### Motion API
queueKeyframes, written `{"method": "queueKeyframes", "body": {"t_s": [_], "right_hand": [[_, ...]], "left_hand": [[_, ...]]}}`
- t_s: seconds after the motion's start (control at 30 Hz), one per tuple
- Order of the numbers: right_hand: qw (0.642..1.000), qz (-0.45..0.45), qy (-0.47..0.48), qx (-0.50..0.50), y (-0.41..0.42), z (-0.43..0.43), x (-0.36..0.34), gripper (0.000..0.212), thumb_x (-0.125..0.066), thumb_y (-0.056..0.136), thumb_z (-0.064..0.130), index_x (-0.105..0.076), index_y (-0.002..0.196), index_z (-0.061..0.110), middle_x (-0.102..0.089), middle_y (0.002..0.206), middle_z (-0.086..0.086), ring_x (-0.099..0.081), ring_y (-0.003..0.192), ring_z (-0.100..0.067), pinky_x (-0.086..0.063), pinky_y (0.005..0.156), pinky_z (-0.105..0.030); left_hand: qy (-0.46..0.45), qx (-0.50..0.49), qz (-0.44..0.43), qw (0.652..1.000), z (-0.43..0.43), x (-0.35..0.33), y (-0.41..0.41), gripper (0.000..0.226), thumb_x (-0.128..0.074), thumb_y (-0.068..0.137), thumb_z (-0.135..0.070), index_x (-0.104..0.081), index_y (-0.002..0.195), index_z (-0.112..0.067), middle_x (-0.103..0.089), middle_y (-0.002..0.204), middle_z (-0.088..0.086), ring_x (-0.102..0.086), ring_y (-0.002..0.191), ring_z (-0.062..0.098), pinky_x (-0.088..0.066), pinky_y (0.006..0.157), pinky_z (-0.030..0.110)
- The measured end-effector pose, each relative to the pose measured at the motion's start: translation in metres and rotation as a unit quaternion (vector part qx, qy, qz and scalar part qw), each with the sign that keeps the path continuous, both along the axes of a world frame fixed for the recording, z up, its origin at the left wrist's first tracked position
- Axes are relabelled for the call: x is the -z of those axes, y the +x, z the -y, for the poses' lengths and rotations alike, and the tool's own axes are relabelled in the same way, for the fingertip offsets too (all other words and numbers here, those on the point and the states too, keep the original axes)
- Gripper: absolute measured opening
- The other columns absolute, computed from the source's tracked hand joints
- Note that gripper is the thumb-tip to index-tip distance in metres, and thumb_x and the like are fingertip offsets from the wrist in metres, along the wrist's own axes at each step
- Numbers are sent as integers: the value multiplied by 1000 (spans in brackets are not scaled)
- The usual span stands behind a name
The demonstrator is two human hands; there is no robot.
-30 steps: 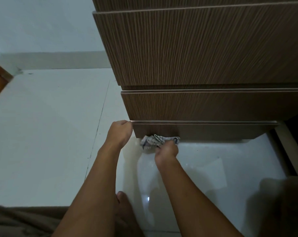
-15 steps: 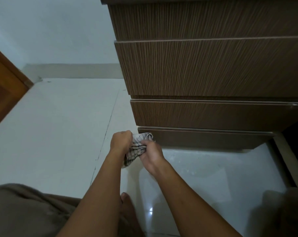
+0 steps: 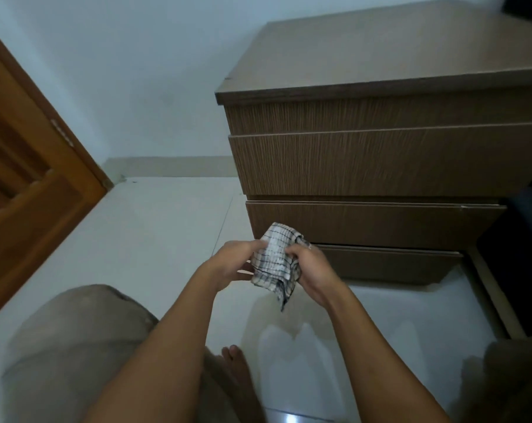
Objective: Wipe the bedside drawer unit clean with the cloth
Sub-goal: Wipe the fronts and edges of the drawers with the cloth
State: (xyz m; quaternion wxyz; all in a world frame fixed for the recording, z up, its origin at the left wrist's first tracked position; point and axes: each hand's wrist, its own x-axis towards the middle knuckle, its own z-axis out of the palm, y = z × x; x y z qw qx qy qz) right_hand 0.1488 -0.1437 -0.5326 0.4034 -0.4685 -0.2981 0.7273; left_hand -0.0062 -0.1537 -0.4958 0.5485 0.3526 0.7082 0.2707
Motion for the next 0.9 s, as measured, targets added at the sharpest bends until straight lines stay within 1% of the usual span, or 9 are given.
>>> {"method": "queueKeyframes", "body": {"t_s": [0.07, 0.13, 0.3, 0.47, 0.53, 0.6, 0.67, 0.8, 0.9], "right_hand": [[999, 14, 34, -22, 8, 3, -18, 26, -46, 91, 1, -67, 106, 3, -74, 97, -16, -71, 93, -30, -56, 85, -42], [997, 30, 67, -37, 16, 5, -37, 26, -47, 92, 2, -67, 108, 5, -75, 97, -13, -71, 94, -28, -55, 89, -45], [983, 56, 158, -76, 39, 14, -96, 27, -44, 95, 1, -66, 103, 13, -75, 100, -7, -71, 95, -21, -55, 85, -36], [960, 97, 250, -86, 52, 12, -156, 28, -47, 96, 8, -65, 117, 17, -73, 109, -3, -69, 103, -19, -51, 96, -43], [945, 135, 289, -77, 54, 11, -181, 28, -50, 96, 12, -65, 118, 23, -73, 109, 2, -69, 102, -15, -51, 95, -41], [928, 168, 329, -55, 53, 8, -204, 25, -53, 96, 13, -67, 112, 26, -74, 105, 6, -69, 98, -10, -53, 91, -34], [916, 178, 358, -17, 50, 1, -224, 19, -58, 94, 13, -68, 106, 25, -74, 100, 6, -69, 94, -7, -54, 86, -29], [922, 148, 354, 49, 34, -22, -251, 16, -63, 92, 15, -70, 107, 17, -75, 98, 4, -71, 92, -11, -56, 84, -33], [919, 162, 355, 55, 25, -39, -265, 13, -62, 93, 20, -69, 105, 21, -75, 98, 4, -71, 92, -13, -57, 83, -36]], "left_hand": [[18, 30, 6, 999, 1, -16, 3, 34, -65, 88, -33, -67, 113, -10, -74, 104, 9, -70, 97, 27, -58, 83, 38], [38, 52, 3, 998, 4, -34, 7, 31, -66, 89, -30, -68, 111, -8, -75, 103, 9, -70, 97, 26, -57, 87, 39], [107, 110, -24, 988, 7, -90, 18, 21, -68, 88, -27, -74, 99, -11, -76, 99, 10, -70, 93, 24, -58, 86, 38], [186, 136, -38, 972, 7, -149, 20, 21, -68, 88, -31, -74, 97, -13, -76, 96, 7, -68, 95, 23, -56, 92, 41], [217, 134, -37, 966, 7, -172, 19, 23, -67, 89, -30, -74, 100, -11, -76, 97, 7, -70, 95, 23, -56, 92, 41], [252, 122, -31, 960, 5, -193, 16, 23, -67, 89, -30, -73, 101, -11, -76, 97, 7, -71, 96, 23, -57, 89, 39], [279, 104, -16, 955, 1, -213, 13, 23, -68, 89, -29, -73, 100, -10, -77, 96, 7, -72, 94, 24, -58, 87, 38], [309, 66, -10, 949, -16, -241, 6, 27, -70, 86, -31, -73, 104, -11, -77, 94, 6, -72, 93, 25, -58, 86, 39], [325, 35, -21, 945, -36, -254, -2, 29, -73, 82, -33, -74, 101, -11, -78, 92, 4, -73, 90, 23, -59, 86, 39]]}}
